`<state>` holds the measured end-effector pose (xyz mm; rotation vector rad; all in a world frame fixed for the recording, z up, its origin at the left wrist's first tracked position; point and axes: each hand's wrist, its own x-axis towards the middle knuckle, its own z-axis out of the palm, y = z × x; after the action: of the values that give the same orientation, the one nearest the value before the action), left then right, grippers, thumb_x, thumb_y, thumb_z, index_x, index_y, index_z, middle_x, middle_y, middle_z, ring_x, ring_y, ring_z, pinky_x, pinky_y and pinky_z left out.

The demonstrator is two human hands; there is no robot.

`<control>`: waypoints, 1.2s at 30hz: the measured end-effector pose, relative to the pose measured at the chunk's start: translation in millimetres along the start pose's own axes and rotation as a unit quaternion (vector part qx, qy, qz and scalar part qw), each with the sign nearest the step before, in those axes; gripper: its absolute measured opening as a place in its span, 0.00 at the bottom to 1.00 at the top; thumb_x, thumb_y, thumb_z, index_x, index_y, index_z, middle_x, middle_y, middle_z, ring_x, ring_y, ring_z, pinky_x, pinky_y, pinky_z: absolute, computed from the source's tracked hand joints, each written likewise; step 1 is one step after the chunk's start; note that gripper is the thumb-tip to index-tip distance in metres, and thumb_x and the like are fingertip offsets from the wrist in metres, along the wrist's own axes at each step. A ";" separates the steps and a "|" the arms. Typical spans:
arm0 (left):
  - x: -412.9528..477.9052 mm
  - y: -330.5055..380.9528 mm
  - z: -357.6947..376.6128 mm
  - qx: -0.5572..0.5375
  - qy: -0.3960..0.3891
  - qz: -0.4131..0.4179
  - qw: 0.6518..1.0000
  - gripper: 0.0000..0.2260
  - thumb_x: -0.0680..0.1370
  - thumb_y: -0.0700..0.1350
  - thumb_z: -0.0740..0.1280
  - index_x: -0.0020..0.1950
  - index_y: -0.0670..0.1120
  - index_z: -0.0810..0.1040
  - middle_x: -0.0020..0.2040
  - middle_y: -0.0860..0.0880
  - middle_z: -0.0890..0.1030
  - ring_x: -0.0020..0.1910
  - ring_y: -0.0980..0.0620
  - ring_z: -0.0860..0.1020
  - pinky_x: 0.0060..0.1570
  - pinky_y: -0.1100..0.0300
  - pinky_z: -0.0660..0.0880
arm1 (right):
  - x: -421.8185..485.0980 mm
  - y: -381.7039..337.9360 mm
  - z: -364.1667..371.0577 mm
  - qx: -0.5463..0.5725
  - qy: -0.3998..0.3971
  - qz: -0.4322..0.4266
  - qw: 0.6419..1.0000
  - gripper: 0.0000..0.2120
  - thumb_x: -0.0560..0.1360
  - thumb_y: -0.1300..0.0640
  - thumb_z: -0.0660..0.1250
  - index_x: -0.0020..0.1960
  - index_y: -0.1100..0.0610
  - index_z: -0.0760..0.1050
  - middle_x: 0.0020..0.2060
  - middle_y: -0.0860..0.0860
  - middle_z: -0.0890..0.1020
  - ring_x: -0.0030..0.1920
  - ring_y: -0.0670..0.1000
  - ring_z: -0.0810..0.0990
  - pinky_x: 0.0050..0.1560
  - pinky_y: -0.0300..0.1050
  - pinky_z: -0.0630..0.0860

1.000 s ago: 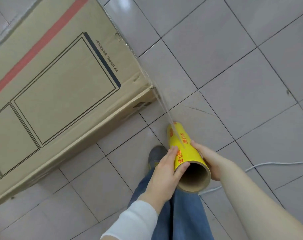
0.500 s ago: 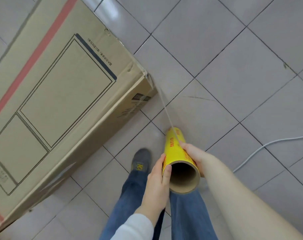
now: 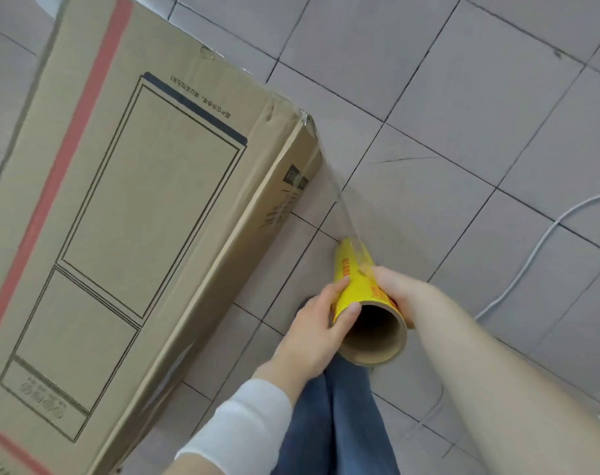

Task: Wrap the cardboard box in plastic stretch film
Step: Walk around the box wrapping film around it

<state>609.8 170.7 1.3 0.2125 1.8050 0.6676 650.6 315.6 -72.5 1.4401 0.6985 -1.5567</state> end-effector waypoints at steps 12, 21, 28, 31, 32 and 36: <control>-8.8 -36.2 -25.1 0.077 0.028 0.043 0.996 0.24 0.75 0.61 0.55 0.71 0.60 0.62 0.70 0.53 0.69 0.68 0.54 0.67 0.68 0.54 0.64 | 11.6 53.3 35.8 0.093 0.025 -0.061 0.993 0.25 0.79 0.39 0.54 0.61 0.56 0.76 0.54 0.59 0.82 0.56 0.59 0.80 0.50 0.48 0.76; -63.6 -89.0 -14.8 -0.011 0.093 -0.037 0.995 0.22 0.74 0.65 0.49 0.67 0.63 0.60 0.60 0.58 0.75 0.57 0.60 0.74 0.49 0.76 0.67 | 21.5 109.7 87.5 0.308 -0.077 -0.001 0.948 0.26 0.76 0.36 0.59 0.55 0.58 0.77 0.37 0.59 0.86 0.45 0.58 0.82 0.41 0.49 0.78; -63.3 -110.6 -63.0 0.172 -0.023 -0.009 0.985 0.30 0.69 0.68 0.55 0.65 0.51 0.64 0.69 0.58 0.65 0.65 0.60 0.67 0.58 0.67 0.64 | 32.0 118.7 121.1 0.229 -0.029 -0.027 0.973 0.21 0.74 0.38 0.64 0.54 0.55 0.77 0.47 0.59 0.83 0.48 0.59 0.81 0.47 0.51 0.79; -47.3 -98.5 -80.8 0.178 -0.089 0.035 0.979 0.35 0.67 0.67 0.59 0.69 0.51 0.62 0.77 0.53 0.53 0.73 0.55 0.59 0.65 0.64 0.59 | 27.7 111.7 127.9 0.204 -0.029 -0.028 0.978 0.22 0.75 0.39 0.63 0.54 0.57 0.78 0.44 0.59 0.83 0.44 0.59 0.81 0.42 0.48 0.78; -43.1 -94.5 -82.0 0.195 -0.121 0.046 0.972 0.36 0.68 0.67 0.59 0.73 0.52 0.58 0.77 0.52 0.54 0.73 0.54 0.60 0.67 0.62 0.59 | 25.5 109.0 131.8 0.191 -0.027 -0.031 0.981 0.22 0.76 0.39 0.62 0.54 0.57 0.78 0.44 0.60 0.83 0.45 0.59 0.81 0.44 0.49 0.79; -40.7 -98.8 -79.7 0.280 -0.136 0.066 0.948 0.31 0.76 0.60 0.59 0.76 0.53 0.54 0.76 0.51 0.58 0.74 0.52 0.59 0.72 0.57 0.57 | 31.8 110.8 140.2 0.187 0.014 -0.031 0.982 0.26 0.79 0.37 0.54 0.63 0.54 0.75 0.52 0.61 0.82 0.54 0.60 0.81 0.56 0.55 0.77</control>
<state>568.3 44.1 -3.0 0.7733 1.6806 0.1843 682.2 137.2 -62.2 1.7282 0.4864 -1.7880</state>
